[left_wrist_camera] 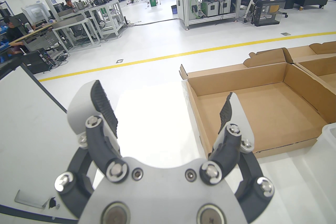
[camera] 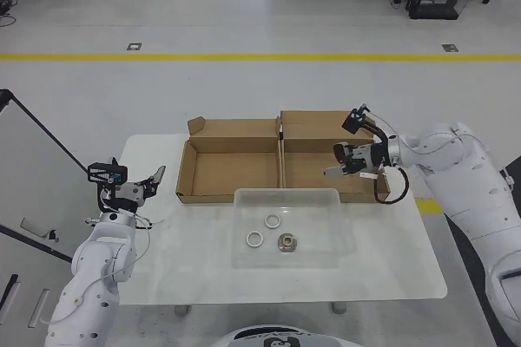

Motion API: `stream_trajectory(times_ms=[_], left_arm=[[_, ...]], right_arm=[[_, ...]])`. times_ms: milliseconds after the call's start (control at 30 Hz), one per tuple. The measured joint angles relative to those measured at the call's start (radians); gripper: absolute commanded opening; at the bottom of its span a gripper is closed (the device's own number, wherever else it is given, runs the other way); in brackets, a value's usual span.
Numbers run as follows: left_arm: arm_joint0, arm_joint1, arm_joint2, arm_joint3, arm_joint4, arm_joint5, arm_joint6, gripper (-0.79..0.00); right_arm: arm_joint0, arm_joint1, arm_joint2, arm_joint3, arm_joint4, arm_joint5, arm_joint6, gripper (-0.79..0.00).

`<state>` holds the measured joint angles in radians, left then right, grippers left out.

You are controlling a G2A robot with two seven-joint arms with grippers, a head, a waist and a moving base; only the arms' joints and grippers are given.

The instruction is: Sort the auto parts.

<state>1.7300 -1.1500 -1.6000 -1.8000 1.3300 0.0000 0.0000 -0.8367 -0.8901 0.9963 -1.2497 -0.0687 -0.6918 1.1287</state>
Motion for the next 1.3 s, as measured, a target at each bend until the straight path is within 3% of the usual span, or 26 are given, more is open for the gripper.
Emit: stream_trajectory(times_ms=[333,767,1300], left_arm=[[0.000,0.000,0.000,0.000,0.000,0.000,0.000,0.000],[0.000,0.000,0.000,0.000,0.000,0.000,0.000,0.000],[0.000,0.000,0.000,0.000,0.000,0.000,0.000,0.000]], right_arm=[[-0.078,0.146,0.017,-0.038,0.210,-0.075,-0.075,0.000],[-0.093,0.289,-0.103,-0.048,0.390,-0.241,-0.241,0.000],[-0.090,0.296,-0.114,-0.046,0.392,-0.253,-0.253,0.000]])
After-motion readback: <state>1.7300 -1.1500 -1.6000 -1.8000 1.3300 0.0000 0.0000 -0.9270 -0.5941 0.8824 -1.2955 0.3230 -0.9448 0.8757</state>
